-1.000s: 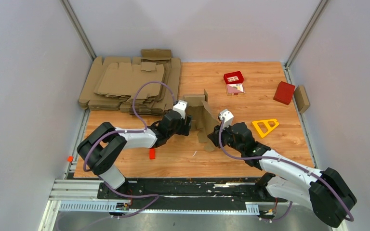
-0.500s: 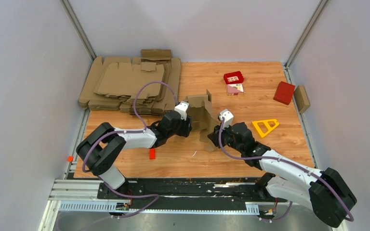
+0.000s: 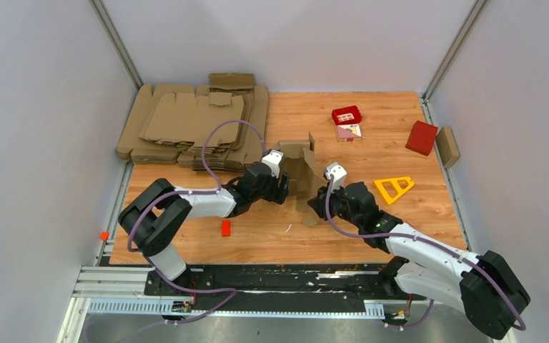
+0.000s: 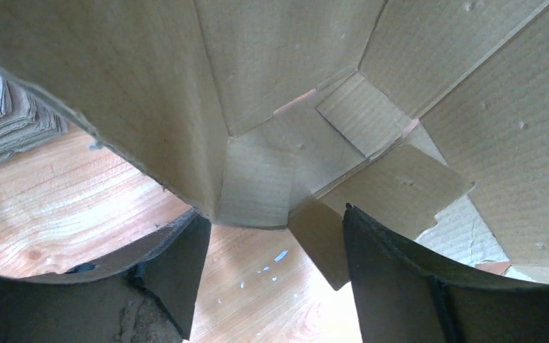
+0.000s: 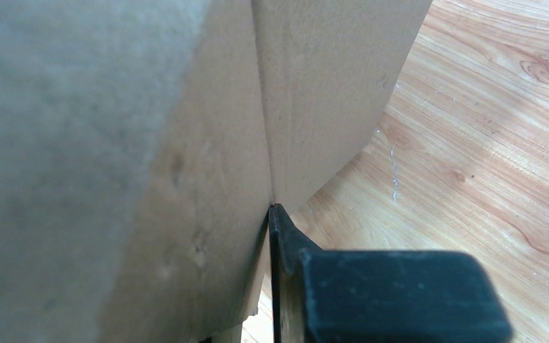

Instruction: Fold the paper box

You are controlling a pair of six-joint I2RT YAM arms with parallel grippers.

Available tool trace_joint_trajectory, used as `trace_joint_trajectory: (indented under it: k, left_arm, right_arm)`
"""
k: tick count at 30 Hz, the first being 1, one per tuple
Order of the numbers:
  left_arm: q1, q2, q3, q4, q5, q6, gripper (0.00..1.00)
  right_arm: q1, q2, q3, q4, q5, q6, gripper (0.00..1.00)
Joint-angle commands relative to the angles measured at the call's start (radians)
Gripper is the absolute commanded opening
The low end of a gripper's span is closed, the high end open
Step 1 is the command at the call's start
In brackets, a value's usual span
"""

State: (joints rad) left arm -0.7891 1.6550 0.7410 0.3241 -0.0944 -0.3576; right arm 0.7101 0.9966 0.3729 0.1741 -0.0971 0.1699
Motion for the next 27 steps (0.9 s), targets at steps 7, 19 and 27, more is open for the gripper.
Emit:
trace_joint_trajectory:
  k: [7, 19, 27]
  left_arm:
    - [0.002, 0.011, 0.024, 0.035, 0.12, -0.007, 0.68]
    - [0.002, 0.003, 0.019, 0.028, 0.145, 0.021, 0.72]
    - [0.002, 0.007, 0.037, 0.054, 0.247, 0.09, 0.78]
  right_arm:
    - [0.005, -0.011, 0.003, 0.02, -0.019, -0.008, 0.17]
    - [0.005, -0.024, 0.0, 0.012, -0.014, -0.01, 0.17]
    - [0.005, -0.028, -0.001, 0.013, -0.014, -0.011, 0.17]
